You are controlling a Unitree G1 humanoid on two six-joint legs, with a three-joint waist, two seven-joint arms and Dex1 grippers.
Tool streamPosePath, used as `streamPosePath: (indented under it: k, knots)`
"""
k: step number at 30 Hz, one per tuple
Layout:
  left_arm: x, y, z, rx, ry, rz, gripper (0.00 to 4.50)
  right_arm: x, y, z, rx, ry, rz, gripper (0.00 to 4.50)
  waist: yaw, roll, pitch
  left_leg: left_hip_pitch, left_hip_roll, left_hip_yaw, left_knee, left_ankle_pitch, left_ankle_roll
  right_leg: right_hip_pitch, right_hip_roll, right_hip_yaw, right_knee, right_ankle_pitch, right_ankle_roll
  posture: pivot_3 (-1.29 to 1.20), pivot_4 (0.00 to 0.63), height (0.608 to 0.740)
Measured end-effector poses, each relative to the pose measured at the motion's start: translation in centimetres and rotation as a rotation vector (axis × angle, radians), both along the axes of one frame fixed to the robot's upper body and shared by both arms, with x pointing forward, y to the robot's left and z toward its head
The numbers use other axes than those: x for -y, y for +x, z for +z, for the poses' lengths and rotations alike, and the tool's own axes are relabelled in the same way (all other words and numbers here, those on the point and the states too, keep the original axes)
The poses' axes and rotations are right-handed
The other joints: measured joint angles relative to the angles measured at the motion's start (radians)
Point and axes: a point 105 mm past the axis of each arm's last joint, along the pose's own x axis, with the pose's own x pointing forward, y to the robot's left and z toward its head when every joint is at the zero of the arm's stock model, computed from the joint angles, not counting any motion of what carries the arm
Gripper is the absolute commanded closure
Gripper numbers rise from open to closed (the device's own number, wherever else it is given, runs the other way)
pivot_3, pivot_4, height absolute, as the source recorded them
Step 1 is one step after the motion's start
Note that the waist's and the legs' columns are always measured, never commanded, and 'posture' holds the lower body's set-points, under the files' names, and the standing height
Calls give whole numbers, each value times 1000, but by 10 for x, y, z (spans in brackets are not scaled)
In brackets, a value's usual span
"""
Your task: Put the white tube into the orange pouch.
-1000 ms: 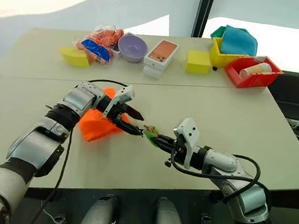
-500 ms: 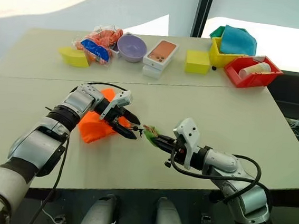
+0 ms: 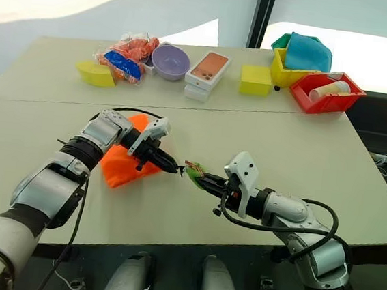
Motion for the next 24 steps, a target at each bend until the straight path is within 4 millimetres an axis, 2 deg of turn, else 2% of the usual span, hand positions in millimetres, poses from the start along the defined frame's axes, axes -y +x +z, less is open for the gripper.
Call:
streamPosePath:
  k: [3,7,16,20,21,24]
  knots:
    - [-1,1,2,38,-13,-5,4301,2,3,1,18,-9,-22,4500,-1,0,0,0,0,0,0,0,0,0,0,0,0,0,0,0,150,740]
    - [-13,-2,0,93,-2,-20,4301,8,12,2,53,-26,-86,4500,-3,0,0,1,0,0,0,0,0,0,0,0,1,2,-3,0,150,740]
    - [-63,-16,-9,254,73,62,4301,45,53,-14,69,-136,-341,4500,-1,0,0,2,1,1,0,0,0,0,0,1,2,2,-4,0,150,740]
    - [-74,-21,-9,286,66,112,4301,44,54,-14,70,-136,-331,4500,-1,0,0,2,1,1,0,0,0,0,0,1,3,2,-4,0,150,740]
    - [-74,-23,-8,277,50,130,3235,42,55,-12,74,-129,-317,4500,-2,0,0,2,1,1,0,0,0,0,0,1,4,2,-4,0,150,740]
    - [-73,-27,-5,240,-3,173,1883,36,54,-9,66,-108,-279,3465,-3,0,0,2,1,1,1,0,0,0,0,1,5,2,-4,0,150,740]
